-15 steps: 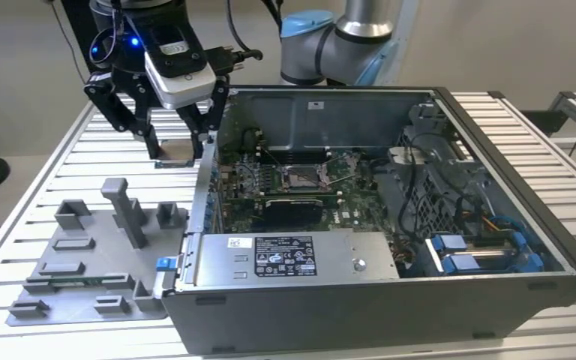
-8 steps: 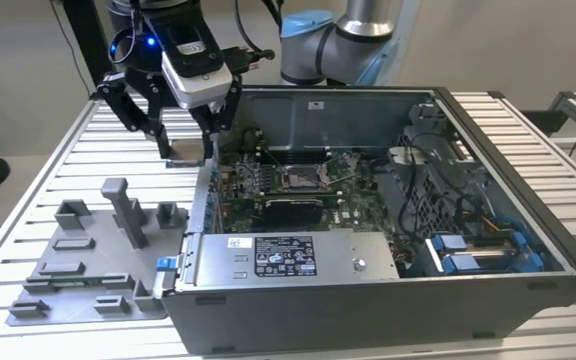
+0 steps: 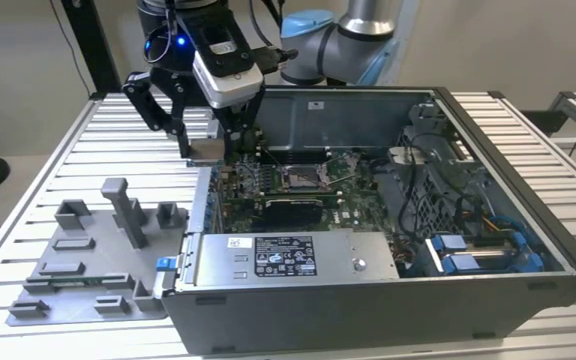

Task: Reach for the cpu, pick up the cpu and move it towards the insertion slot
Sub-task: 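Pick up the cpu and move it towards the insertion slot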

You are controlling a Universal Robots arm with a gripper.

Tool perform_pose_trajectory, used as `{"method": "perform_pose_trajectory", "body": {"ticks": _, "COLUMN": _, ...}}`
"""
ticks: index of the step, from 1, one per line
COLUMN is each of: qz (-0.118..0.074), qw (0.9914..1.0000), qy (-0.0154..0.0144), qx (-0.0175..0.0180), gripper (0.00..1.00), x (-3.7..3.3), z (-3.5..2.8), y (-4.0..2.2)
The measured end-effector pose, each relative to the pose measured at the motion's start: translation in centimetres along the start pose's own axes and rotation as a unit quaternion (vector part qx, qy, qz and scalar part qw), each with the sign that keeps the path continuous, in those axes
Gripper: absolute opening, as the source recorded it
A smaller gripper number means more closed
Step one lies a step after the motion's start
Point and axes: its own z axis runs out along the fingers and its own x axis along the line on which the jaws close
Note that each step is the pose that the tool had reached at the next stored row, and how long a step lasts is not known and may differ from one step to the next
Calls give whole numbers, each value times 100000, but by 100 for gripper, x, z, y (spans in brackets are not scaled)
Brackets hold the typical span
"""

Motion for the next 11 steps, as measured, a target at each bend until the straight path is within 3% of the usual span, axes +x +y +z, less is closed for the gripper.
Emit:
{"method": "perform_pose_trajectory", "body": {"ticks": 5, "qz": 5, "qw": 100000, "qy": 74, "qx": -4, "gripper": 0, "x": -175, "z": 0, "y": 0}}
{"method": "perform_pose_trajectory", "body": {"ticks": 11, "qz": 9, "qw": 100000, "qy": 215, "qx": -3, "gripper": 0, "x": -339, "z": -1, "y": 0}}
